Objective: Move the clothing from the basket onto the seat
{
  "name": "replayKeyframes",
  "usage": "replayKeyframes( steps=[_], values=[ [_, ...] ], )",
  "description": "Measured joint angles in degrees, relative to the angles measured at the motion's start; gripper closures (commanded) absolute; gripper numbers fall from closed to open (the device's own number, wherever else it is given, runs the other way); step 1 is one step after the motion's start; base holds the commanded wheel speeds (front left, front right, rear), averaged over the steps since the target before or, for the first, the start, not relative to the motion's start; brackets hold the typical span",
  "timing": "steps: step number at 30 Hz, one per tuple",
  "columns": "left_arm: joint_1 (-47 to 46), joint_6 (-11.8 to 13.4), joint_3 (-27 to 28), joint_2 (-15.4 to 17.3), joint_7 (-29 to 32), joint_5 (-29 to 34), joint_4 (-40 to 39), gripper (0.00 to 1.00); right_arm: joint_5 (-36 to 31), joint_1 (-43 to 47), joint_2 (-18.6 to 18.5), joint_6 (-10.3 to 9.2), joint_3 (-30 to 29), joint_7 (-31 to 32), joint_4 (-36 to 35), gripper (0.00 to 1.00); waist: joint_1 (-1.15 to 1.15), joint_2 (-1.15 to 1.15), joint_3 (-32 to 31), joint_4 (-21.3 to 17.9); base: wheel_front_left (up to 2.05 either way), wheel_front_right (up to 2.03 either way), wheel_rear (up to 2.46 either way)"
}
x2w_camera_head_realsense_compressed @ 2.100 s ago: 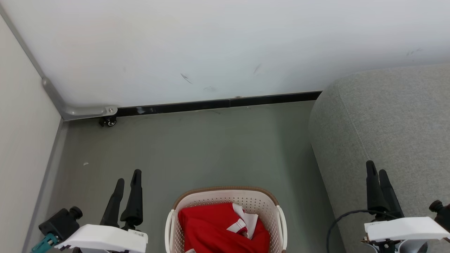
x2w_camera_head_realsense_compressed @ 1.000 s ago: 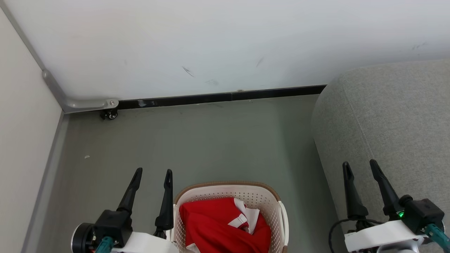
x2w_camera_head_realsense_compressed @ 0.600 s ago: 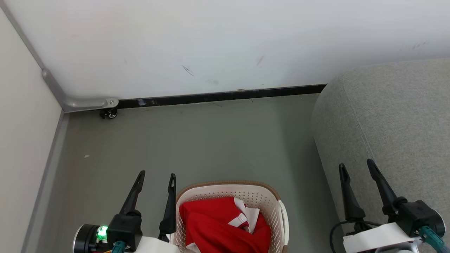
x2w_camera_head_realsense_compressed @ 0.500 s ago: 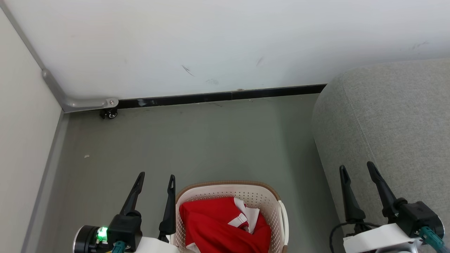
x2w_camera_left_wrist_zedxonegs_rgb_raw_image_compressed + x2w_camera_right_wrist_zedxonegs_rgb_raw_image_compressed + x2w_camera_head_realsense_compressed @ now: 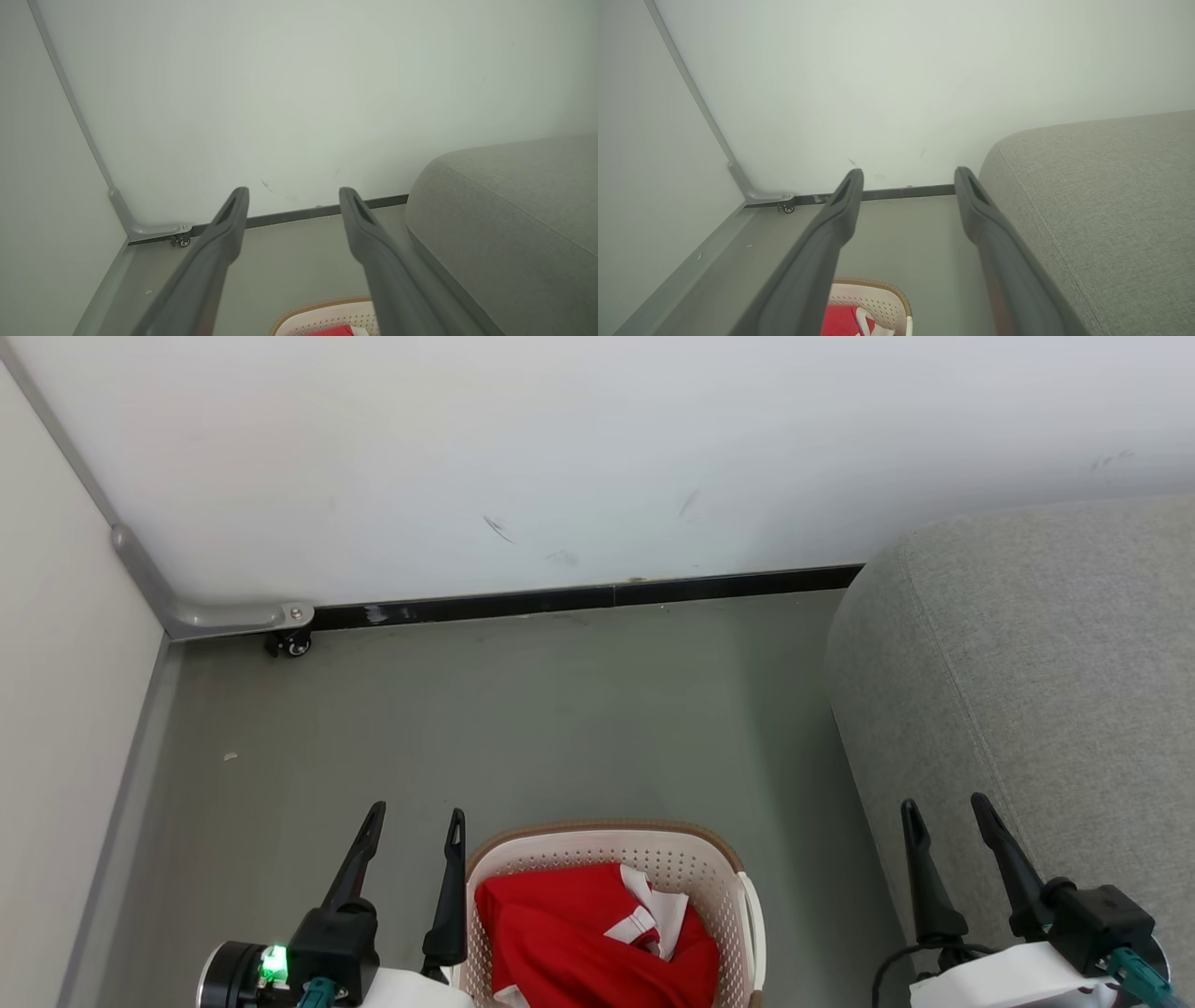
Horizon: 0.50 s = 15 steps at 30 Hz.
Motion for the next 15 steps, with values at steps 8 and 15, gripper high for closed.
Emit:
replayKeyframes(
  steps=[8, 15],
  values=[
    [-0.02, 0.48, 0.01, -0.01, 0.00, -0.44, 0.81, 0.00, -0.09, -0.04, 0.00, 0.00, -0.03, 0.00, 1.43, 0.00, 0.00, 0.00, -0.54, 0.15, 0.00, 0.00, 0.00],
    [-0.04, 1.00, 0.13, -0.02, 0.00, -0.73, 1.67, 0.00, -0.09, -0.13, 0.01, 0.00, -0.14, 0.07, 2.20, 0.00, -0.01, 0.00, -1.28, 0.09, 0.00, 0.00, 0.00]
  ],
)
